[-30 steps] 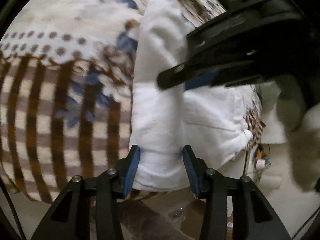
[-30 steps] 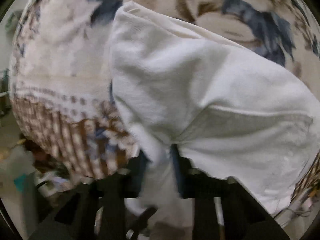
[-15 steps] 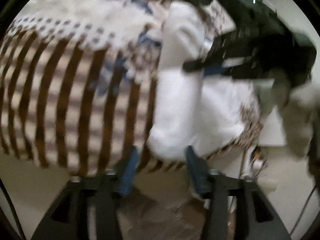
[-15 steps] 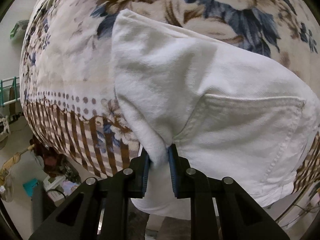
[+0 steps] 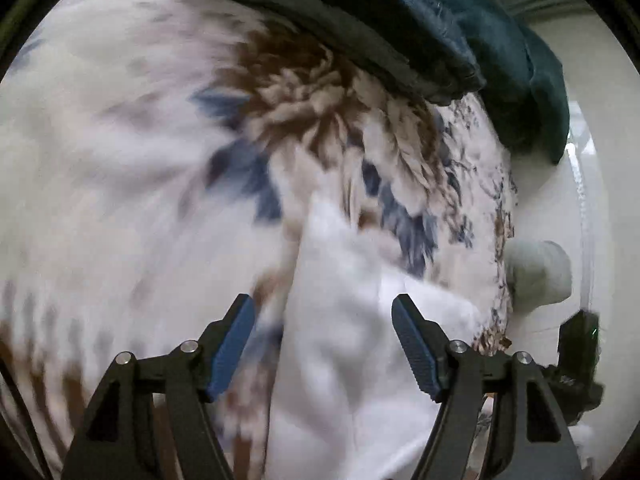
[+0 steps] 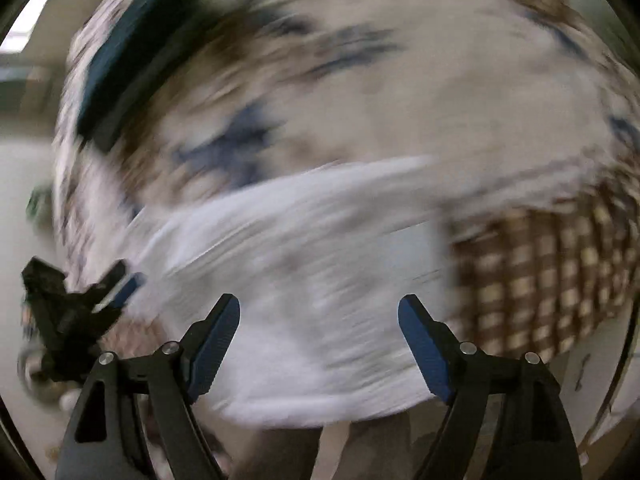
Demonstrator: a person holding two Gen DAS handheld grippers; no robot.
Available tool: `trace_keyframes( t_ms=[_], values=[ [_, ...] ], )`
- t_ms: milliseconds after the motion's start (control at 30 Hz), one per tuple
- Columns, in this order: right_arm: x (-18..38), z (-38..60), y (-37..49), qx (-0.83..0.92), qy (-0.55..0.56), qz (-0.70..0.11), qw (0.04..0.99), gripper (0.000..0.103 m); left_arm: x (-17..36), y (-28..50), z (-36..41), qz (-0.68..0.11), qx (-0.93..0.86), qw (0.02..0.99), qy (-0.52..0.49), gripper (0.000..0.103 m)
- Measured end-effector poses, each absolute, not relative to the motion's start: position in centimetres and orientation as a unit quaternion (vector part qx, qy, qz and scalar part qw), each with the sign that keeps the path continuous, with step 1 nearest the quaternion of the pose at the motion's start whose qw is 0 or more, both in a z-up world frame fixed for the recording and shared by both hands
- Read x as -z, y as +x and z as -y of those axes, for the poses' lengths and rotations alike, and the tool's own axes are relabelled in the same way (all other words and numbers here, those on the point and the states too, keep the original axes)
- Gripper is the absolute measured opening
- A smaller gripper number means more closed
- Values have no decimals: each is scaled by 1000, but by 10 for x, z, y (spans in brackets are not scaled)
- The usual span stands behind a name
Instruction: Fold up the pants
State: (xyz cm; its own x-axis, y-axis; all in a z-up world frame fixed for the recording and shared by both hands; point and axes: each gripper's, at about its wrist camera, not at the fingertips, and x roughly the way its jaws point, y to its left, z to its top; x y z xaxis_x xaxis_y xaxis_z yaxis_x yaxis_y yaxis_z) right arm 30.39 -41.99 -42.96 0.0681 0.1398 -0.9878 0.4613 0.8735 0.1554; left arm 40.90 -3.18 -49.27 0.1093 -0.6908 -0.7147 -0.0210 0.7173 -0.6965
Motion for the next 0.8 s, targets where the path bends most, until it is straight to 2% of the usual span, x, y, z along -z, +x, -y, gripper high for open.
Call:
trace_keyframes(
  t_ms=[67, 100, 133, 167, 200, 233, 267, 400, 467, 567, 633, 700, 800],
  values=[
    [440, 451, 303, 126, 248, -656, 701, 84, 499, 424, 48, -623, 261, 692, -254, 68],
    [450, 467, 305, 114, 276, -650, 699, 84, 501, 427, 55, -619, 269, 698, -240, 51],
    [459, 473, 307, 96, 306, -644, 695, 84, 504, 430, 62, -616, 277, 702, -225, 29],
    [472, 481, 309, 68, 345, -637, 686, 82, 506, 431, 68, -618, 281, 705, -204, 29],
    [478, 482, 311, 56, 358, -633, 684, 66, 505, 431, 72, -617, 277, 712, -188, 28],
    [481, 480, 314, 50, 350, -631, 691, 56, 506, 431, 74, -616, 273, 716, -181, 27],
    [481, 473, 318, 42, 323, -631, 704, 42, 508, 433, 74, -618, 267, 716, -183, 26],
    [450, 453, 321, 87, 252, -608, 748, 37, 519, 443, 74, -629, 245, 712, -193, 26],
    [456, 457, 318, 105, 256, -608, 744, 37, 525, 448, 76, -635, 239, 704, -209, 26],
    [477, 470, 315, 93, 288, -638, 709, 40, 533, 454, 61, -646, 224, 672, -286, 29],
    [473, 479, 311, 83, 321, -639, 694, 55, 531, 452, 50, -644, 222, 660, -318, 31],
    [453, 485, 298, 84, 336, -633, 693, 59, 520, 446, 41, -643, 221, 662, -315, 34],
    [427, 481, 260, 99, 356, -625, 687, 78, 489, 428, 39, -625, 226, 694, -276, 47]
  ],
)
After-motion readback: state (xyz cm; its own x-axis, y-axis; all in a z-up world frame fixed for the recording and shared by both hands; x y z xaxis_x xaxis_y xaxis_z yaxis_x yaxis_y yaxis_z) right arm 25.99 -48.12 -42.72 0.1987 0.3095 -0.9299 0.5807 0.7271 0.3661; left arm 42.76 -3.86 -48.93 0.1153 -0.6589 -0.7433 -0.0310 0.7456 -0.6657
